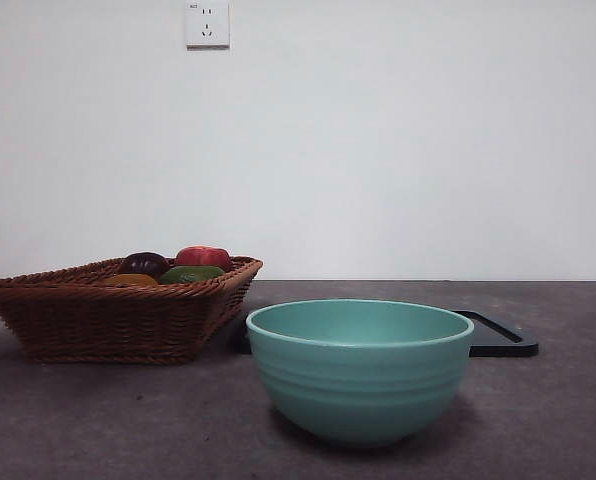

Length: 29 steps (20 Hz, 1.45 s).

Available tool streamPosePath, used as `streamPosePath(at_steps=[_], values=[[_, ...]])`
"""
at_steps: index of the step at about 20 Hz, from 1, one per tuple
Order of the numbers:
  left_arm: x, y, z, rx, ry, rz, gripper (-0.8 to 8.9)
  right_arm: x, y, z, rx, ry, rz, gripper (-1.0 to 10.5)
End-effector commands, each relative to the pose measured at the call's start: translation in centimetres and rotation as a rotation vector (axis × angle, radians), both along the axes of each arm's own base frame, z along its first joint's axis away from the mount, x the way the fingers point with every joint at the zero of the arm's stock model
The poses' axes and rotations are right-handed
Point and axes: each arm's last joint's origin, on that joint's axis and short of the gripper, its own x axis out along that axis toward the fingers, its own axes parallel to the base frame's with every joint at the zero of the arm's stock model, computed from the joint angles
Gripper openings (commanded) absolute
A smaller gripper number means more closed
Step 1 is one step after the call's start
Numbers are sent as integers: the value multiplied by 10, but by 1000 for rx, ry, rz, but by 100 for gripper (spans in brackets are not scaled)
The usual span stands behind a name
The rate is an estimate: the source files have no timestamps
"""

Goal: Pick up the wifruite, put it on the bowl, pick up the plate, put it on desk

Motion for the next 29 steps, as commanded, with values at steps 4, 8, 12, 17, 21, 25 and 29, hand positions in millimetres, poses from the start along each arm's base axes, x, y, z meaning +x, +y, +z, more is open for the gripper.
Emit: streamPosePath(at_steps=[4, 8, 12, 17, 21, 25, 29], values=[[0, -1, 7, -7, -24, -6, 461, 1, 1, 5, 4, -17, 8, 352], [1, -1, 7, -8, -23, -5, 469, 1, 1, 5, 4, -17, 8, 356], [9, -3, 5, 0, -12, 6, 469, 1, 1, 5, 5, -16, 7, 356], [29, -8, 1, 20, 8, 49, 467, 1, 1, 5, 10, -9, 1, 356], [54, -15, -7, 73, 17, 108, 463, 1, 1, 5, 10, -9, 1, 356], [88, -24, -25, 139, 65, 159, 457, 1, 1, 5, 10, -9, 1, 356], [121, -36, -49, 178, 116, 164, 454, 1, 1, 5, 6, -11, -4, 356]])
